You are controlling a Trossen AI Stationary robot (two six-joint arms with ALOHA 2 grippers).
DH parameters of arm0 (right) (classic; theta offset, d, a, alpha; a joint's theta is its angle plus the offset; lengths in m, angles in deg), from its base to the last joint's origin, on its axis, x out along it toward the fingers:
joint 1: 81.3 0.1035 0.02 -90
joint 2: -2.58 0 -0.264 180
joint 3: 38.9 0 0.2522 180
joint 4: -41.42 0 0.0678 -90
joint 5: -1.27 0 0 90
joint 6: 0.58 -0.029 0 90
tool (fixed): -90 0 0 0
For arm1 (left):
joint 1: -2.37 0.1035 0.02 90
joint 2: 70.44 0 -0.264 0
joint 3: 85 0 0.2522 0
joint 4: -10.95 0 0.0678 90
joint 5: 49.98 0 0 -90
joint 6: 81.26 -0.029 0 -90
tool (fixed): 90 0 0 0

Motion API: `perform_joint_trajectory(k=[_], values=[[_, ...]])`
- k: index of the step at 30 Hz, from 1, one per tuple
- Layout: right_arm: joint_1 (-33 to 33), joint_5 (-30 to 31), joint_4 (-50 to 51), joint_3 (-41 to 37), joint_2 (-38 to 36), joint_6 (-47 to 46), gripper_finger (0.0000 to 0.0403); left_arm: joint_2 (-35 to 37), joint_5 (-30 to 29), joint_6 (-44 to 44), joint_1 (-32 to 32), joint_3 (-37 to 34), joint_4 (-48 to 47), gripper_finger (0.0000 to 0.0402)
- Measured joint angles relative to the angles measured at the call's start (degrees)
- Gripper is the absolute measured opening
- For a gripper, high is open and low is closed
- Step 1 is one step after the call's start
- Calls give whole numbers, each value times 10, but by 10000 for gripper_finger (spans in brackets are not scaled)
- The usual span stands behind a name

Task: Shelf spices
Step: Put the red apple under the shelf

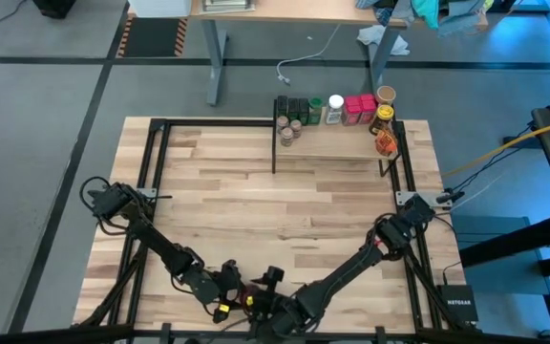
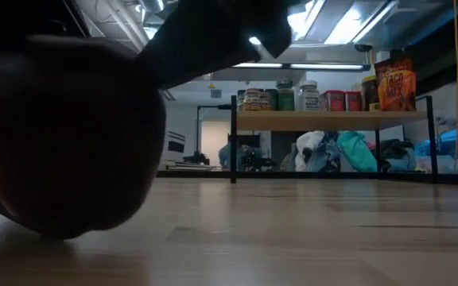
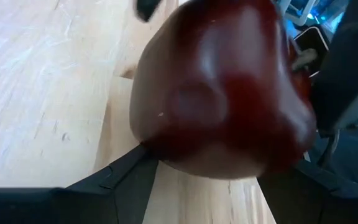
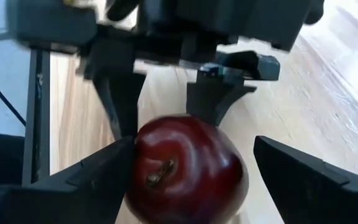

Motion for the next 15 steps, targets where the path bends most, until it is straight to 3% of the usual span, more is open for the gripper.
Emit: perform_joint_trajectory(k=[15], values=[[-27, -16, 5, 1, -3, -4, 335, 2, 5, 45, -11, 2, -17, 255]])
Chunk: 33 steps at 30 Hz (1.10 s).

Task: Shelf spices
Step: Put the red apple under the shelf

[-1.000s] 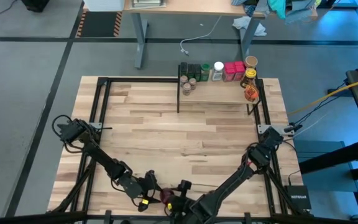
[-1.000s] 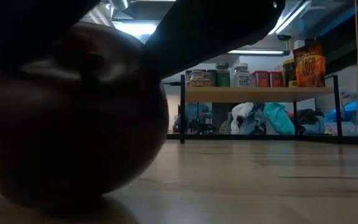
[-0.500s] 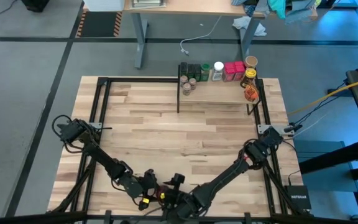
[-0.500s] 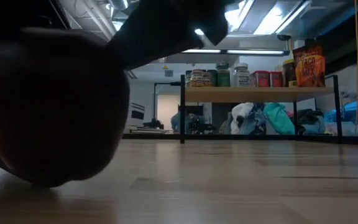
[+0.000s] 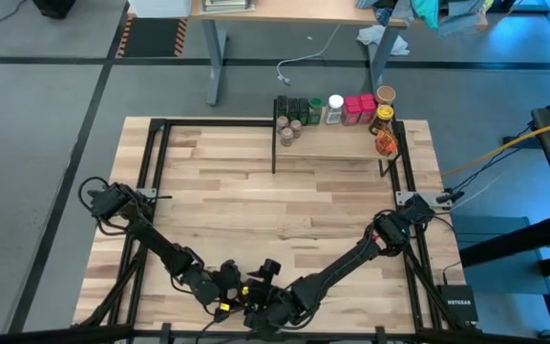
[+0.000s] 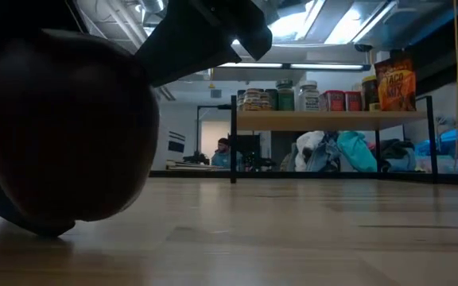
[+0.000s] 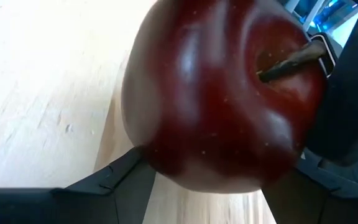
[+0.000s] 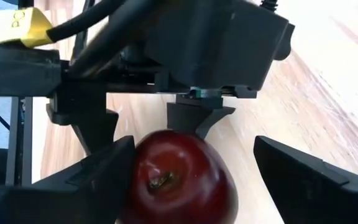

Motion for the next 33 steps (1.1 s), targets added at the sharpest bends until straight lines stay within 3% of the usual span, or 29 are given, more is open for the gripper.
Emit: perform_joint_trajectory(k=[23, 33], values=[[-2, 9, 17, -2, 1, -27, 335, 28, 18, 222, 1, 2, -99, 255], [-2, -3, 32, -4, 23, -36, 335, 67, 19, 221, -3, 0, -169, 255]])
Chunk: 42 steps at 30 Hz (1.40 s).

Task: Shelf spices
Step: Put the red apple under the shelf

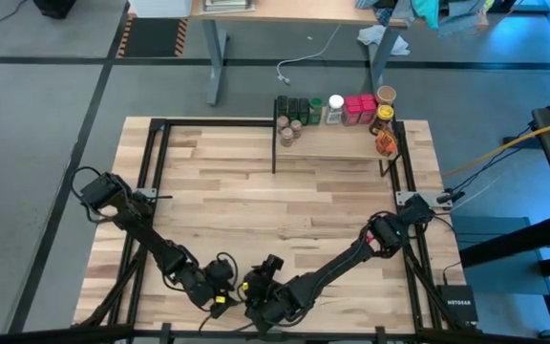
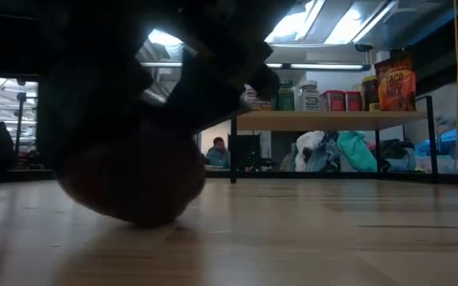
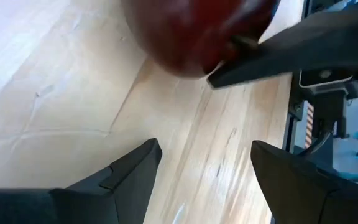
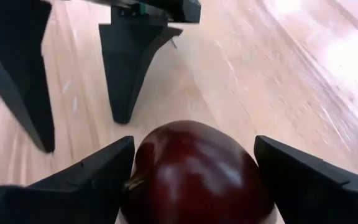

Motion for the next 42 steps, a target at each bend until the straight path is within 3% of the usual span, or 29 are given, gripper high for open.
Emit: perform_joint_trajectory(k=[23, 33, 42], values=[[21, 33, 35, 1, -71, 24, 335, 0, -35, -50, -28, -1, 16, 255], [70, 36, 327, 1, -80, -53, 335, -21, -111, -98, -39, -1, 49, 255], [35, -57, 148, 1, -59, 160, 335, -49, -109, -161, 9, 1, 99, 255]])
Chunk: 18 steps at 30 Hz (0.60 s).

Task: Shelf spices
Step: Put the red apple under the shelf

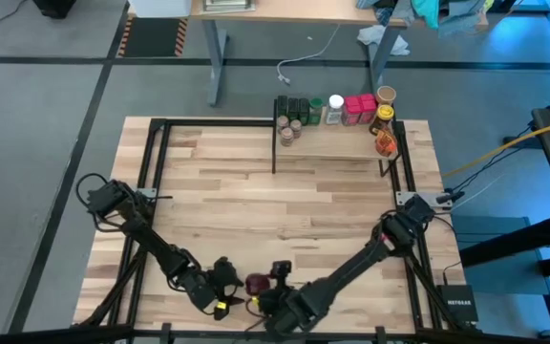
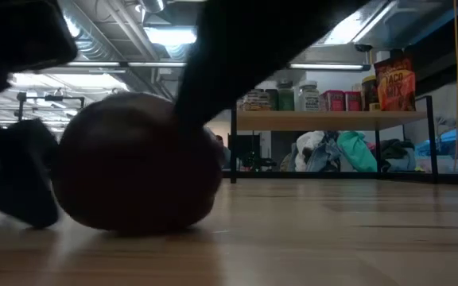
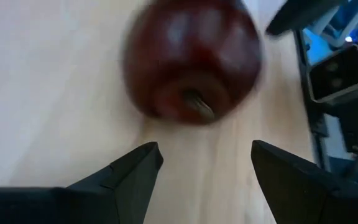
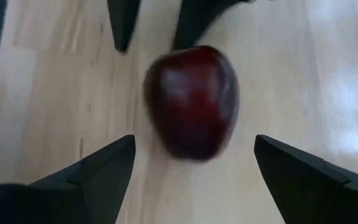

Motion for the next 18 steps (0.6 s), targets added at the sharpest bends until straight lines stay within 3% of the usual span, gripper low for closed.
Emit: perform_joint_trajectory(k=[9, 18], values=[[-39, -65, -43, 0, 38, 30, 335, -1, -2, -67, 25, 0, 1, 255], [-42, -66, -69, 3, 63, 33, 335, 9, 22, -76, 26, 2, 8, 255]])
